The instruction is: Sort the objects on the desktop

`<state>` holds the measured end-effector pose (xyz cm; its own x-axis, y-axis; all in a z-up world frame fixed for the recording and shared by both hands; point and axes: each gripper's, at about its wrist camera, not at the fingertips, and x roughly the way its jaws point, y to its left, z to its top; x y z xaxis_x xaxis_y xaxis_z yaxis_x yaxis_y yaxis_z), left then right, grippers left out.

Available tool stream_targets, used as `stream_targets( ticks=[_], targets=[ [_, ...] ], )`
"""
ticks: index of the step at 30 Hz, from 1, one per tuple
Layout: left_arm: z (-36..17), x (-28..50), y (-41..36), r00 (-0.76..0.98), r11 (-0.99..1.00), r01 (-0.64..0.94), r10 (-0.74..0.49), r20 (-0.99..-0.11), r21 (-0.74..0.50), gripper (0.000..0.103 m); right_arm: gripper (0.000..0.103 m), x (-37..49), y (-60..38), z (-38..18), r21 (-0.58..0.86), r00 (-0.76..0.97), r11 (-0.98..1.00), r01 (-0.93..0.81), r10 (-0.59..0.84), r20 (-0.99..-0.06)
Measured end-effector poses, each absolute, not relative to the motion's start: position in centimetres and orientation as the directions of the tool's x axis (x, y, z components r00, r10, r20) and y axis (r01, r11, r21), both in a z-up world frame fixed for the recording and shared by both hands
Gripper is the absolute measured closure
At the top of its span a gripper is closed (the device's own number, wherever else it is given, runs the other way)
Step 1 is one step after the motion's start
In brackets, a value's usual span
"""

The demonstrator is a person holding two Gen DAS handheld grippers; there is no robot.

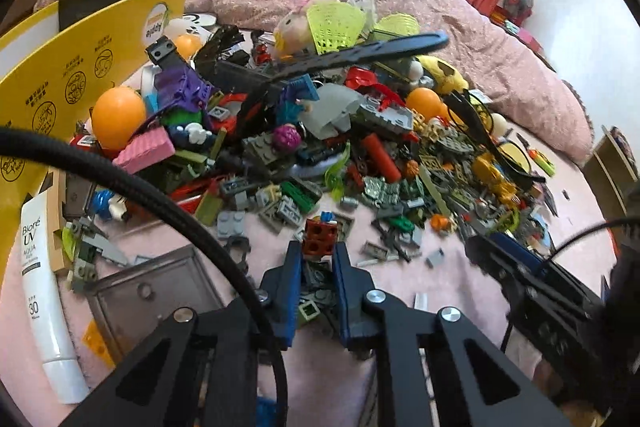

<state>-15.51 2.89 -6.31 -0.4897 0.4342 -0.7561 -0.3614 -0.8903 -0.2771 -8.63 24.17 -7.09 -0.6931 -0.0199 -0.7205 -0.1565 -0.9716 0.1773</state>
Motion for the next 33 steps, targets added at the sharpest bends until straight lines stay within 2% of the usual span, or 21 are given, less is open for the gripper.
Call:
stream_targets(
  ticks=[3, 5, 8, 15, 18, 20, 25, 33],
  targets=[
    [-6.3, -15.1, 3.2, -0.482, -0.873, -0.422, 0.445, -0.755, -0.245, 0.088, 0.079, -8.8, 24.4, -7.4, 0.196, -0.684, -0.968, -0.155, -0.039, -0.729],
    [-6.3, -14.7, 3.4, -0.485, -0.858, -0.467, 0.451, -0.749, -0.214, 0.088, 0.092, -8.8, 24.7, -7.5, 0.204, -0.679, -0.964, -0.167, -0.038, -0.734],
    [-6.2, -14.2, 3.6, -0.481, -0.834, -0.516, 0.472, -0.739, -0.197, 0.088, 0.098, -8.1, 25.4, -7.6, 0.250, -0.676, -0.951, -0.183, -0.063, -0.734],
    [-5.8, -13.2, 3.9, -0.382, -0.725, -0.626, 0.606, -0.698, -0.287, 0.088, 0.101, -7.2, 25.3, -7.9, 0.365, -0.648, -0.924, -0.117, -0.208, -0.733],
    [-5.5, -12.9, 4.5, -0.372, -0.700, -0.656, 0.625, -0.686, -0.282, 0.083, 0.101, -6.9, 24.1, -7.3, 0.293, -0.660, -0.952, -0.085, -0.167, -0.733],
    [-5.4, -12.8, 4.5, -0.370, -0.696, -0.659, 0.629, -0.684, -0.284, 0.076, 0.101, -6.6, 23.6, -7.1, 0.257, -0.669, -0.963, -0.076, -0.142, -0.729],
    [-5.8, -13.1, 4.4, -0.360, -0.703, -0.647, 0.623, -0.694, -0.295, 0.070, 0.101, -6.3, 23.2, -6.9, 0.232, -0.671, -0.971, -0.065, -0.130, -0.730],
    [-7.0, -14.3, 5.7, -0.343, -0.711, -0.646, 0.596, -0.726, -0.279, 0.069, 0.101, -6.1, 24.1, -6.8, 0.251, -0.672, -0.964, -0.083, -0.132, -0.729]
  ],
)
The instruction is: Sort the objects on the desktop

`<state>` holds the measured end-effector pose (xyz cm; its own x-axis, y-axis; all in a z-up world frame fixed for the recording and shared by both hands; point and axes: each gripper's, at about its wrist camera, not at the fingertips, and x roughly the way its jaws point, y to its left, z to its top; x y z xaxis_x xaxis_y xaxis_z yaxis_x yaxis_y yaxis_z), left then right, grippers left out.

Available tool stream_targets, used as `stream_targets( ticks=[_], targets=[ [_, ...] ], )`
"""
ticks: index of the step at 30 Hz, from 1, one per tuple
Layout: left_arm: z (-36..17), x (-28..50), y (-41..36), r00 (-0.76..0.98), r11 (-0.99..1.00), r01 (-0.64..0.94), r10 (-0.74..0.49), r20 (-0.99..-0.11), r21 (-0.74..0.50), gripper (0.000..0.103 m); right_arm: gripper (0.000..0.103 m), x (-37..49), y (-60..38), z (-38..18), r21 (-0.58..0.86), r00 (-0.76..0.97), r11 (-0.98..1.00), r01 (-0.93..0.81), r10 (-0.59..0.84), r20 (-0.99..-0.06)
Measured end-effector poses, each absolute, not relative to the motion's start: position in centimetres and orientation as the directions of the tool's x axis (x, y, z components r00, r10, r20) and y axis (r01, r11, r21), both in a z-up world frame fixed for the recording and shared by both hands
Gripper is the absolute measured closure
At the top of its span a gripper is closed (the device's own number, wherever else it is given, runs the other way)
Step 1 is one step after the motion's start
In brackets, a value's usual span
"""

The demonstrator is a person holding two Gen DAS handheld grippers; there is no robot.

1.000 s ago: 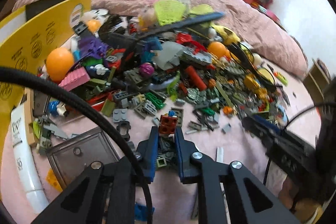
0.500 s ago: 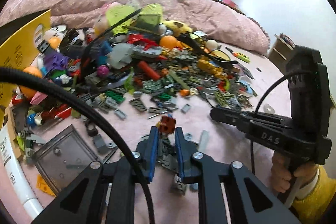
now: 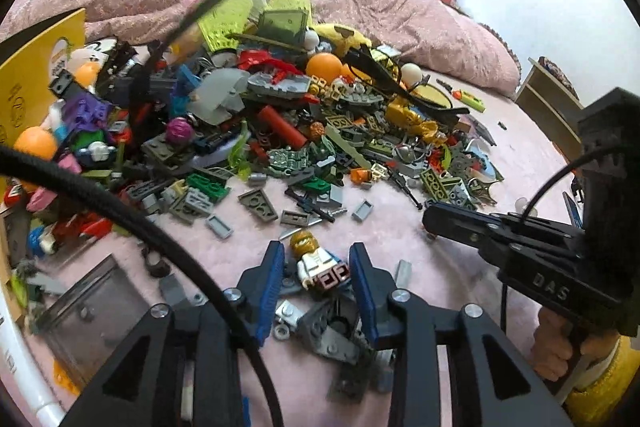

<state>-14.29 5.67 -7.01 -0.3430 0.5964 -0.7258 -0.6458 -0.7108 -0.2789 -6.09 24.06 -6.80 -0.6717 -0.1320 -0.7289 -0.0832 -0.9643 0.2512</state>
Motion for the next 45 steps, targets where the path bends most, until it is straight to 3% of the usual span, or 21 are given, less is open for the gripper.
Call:
stream_targets(
  ticks=[5, 9, 15, 17, 20, 40, 45],
  targets=[
    [-6.0, -12.6, 6.4, -0.232, -0.596, -0.720, 0.690, -0.686, -0.356, 0.069, 0.101, -5.8, 24.4, -6.7, 0.251, -0.675, -0.964, -0.087, -0.128, -0.727],
    [-5.7, -11.4, 6.8, -0.285, -0.612, -0.745, 0.652, -0.703, -0.266, 0.069, 0.100, -5.6, 25.0, -6.7, 0.254, -0.678, -0.962, -0.097, -0.123, -0.725],
    [-6.6, -12.1, 7.4, -0.288, -0.635, -0.730, 0.621, -0.729, -0.253, 0.068, 0.099, -5.3, 25.2, -6.8, 0.242, -0.670, -0.965, -0.101, -0.114, -0.734],
    [-6.6, -12.2, 7.8, -0.296, -0.643, -0.726, 0.612, -0.734, -0.244, 0.063, 0.092, -5.1, 25.3, -6.7, 0.237, -0.672, -0.966, -0.102, -0.109, -0.732],
    [-6.8, -12.3, 8.3, -0.321, -0.661, -0.720, 0.589, -0.742, -0.213, 0.063, 0.086, -4.5, 25.5, -6.3, 0.221, -0.688, -0.969, -0.109, -0.087, -0.720],
    [-7.0, -13.6, 7.4, -0.392, -0.732, -0.656, 0.540, -0.745, -0.185, 0.063, 0.086, -5.0, 23.4, -7.5, 0.207, -0.671, -0.978, -0.018, -0.142, -0.728],
    [-6.9, -13.2, 7.7, -0.408, -0.732, -0.664, 0.525, -0.747, -0.152, 0.063, 0.092, -5.0, 23.2, -7.6, 0.176, -0.670, -0.984, -0.037, -0.106, -0.735]
  ],
)
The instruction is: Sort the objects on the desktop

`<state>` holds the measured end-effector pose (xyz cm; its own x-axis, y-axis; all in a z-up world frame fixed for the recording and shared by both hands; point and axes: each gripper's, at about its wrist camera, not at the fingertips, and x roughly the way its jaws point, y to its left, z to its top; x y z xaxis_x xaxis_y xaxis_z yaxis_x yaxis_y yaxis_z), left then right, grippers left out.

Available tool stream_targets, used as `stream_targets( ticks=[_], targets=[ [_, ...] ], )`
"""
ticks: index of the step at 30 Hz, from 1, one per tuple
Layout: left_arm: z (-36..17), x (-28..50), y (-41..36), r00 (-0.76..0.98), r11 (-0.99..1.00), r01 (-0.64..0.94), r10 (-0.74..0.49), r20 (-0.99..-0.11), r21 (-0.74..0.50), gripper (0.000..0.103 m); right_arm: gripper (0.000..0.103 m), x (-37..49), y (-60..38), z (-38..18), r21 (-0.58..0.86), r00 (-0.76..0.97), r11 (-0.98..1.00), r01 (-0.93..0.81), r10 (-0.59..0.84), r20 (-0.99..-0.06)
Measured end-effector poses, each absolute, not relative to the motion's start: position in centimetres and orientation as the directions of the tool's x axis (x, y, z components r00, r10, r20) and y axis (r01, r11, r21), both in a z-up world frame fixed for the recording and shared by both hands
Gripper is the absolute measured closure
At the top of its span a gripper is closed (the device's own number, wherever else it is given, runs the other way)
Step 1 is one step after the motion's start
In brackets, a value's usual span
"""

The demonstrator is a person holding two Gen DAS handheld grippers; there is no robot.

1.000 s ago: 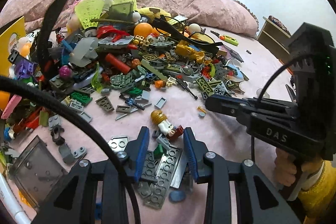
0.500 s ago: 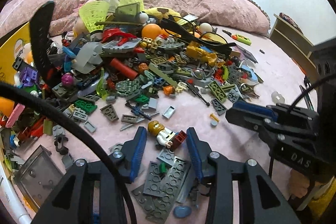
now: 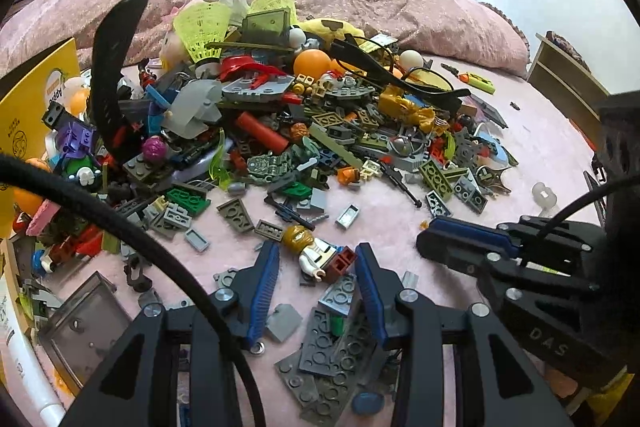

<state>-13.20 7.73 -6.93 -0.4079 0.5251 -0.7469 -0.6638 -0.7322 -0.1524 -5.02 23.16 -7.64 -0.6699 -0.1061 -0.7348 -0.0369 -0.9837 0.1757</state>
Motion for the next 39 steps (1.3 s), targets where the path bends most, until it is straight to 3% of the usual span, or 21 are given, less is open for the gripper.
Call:
stream_targets(
  ticks=[17, 21, 23, 39],
  targets=[
    [-6.4, -12.6, 8.0, -0.455, -0.735, -0.669, 0.521, -0.722, -0.109, 0.063, 0.092, -3.4, 22.3, -7.2, 0.188, -0.663, -0.982, 0.013, -0.149, -0.734],
    [-6.4, -12.8, 7.9, -0.449, -0.733, -0.670, 0.530, -0.719, -0.121, 0.067, 0.092, -3.3, 22.2, -6.9, 0.185, -0.668, -0.983, 0.016, -0.148, -0.729],
    [-6.3, -12.8, 7.8, -0.452, -0.732, -0.670, 0.532, -0.716, -0.122, 0.075, 0.092, -3.2, 22.1, -6.7, 0.185, -0.671, -0.983, 0.019, -0.149, -0.726],
    [-7.0, -12.8, 8.5, -0.447, -0.743, -0.662, 0.498, -0.743, -0.099, 0.070, 0.092, -3.6, 22.5, -7.4, 0.203, -0.663, -0.979, 0.009, -0.157, -0.732]
  ],
)
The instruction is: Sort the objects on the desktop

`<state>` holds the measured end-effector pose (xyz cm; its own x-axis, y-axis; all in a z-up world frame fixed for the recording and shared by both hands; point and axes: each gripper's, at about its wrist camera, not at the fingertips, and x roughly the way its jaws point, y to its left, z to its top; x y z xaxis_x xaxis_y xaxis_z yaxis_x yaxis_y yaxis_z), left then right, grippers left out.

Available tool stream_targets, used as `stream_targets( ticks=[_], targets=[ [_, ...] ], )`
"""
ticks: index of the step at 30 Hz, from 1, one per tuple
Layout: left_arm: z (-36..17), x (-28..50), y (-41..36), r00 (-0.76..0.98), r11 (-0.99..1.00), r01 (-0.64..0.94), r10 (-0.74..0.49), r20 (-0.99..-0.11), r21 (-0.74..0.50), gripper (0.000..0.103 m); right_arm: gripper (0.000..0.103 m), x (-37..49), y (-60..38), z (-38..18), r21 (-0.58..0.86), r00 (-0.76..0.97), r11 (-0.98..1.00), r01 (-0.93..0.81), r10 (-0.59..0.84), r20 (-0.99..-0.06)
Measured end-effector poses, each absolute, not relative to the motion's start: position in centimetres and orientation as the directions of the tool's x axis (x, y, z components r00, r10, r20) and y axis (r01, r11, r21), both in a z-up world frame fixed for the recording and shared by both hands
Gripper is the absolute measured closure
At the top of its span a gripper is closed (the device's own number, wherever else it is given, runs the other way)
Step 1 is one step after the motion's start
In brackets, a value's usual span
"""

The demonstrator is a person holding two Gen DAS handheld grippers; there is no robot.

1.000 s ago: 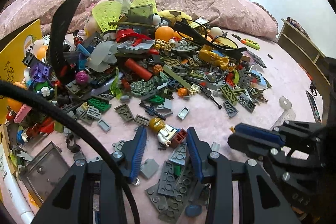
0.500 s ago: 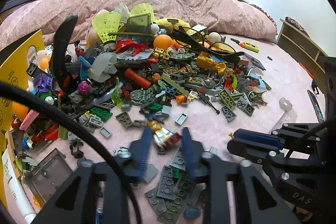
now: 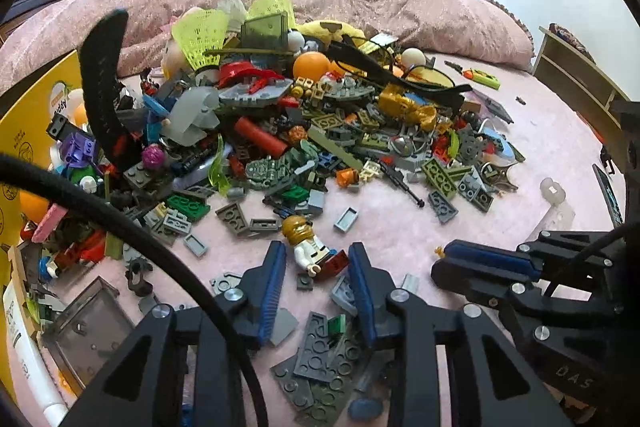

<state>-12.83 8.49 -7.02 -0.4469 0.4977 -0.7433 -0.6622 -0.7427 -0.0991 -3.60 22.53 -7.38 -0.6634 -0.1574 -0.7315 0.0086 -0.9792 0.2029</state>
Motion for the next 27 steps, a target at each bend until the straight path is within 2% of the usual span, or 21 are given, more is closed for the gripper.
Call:
stream_targets(
  ticks=[4, 12, 14, 18, 24, 27],
  targets=[
    [-6.9, -12.6, 8.6, -0.460, -0.745, -0.662, 0.491, -0.739, -0.083, 0.075, 0.092, -3.3, 22.2, -6.8, 0.203, -0.673, -0.979, 0.024, -0.166, -0.721],
    [-6.6, -12.6, 7.8, -0.463, -0.772, -0.626, 0.479, -0.746, -0.106, 0.075, 0.092, -3.3, 22.4, -7.0, 0.194, -0.671, -0.981, 0.005, -0.147, -0.727],
    [-6.1, -11.8, 6.7, -0.481, -0.804, -0.585, 0.451, -0.752, -0.108, 0.081, 0.092, -3.3, 22.8, -7.2, 0.201, -0.665, -0.979, -0.003, -0.148, -0.732],
    [-6.5, -9.9, 4.2, -0.467, -0.843, -0.500, 0.454, -0.759, -0.197, 0.082, 0.092, -3.3, 22.9, -7.2, 0.219, -0.661, -0.976, 0.002, -0.166, -0.732],
    [-6.7, -7.7, 4.1, -0.381, -0.799, -0.537, 0.515, -0.768, -0.269, 0.083, 0.092, -2.8, 22.7, -6.7, 0.231, -0.669, -0.973, 0.022, -0.186, -0.720],
    [-6.5, -6.5, 3.9, -0.411, -0.811, -0.543, 0.485, -0.772, -0.220, 0.082, 0.092, -2.3, 22.8, -6.4, 0.225, -0.679, -0.974, 0.024, -0.181, -0.712]
  ],
)
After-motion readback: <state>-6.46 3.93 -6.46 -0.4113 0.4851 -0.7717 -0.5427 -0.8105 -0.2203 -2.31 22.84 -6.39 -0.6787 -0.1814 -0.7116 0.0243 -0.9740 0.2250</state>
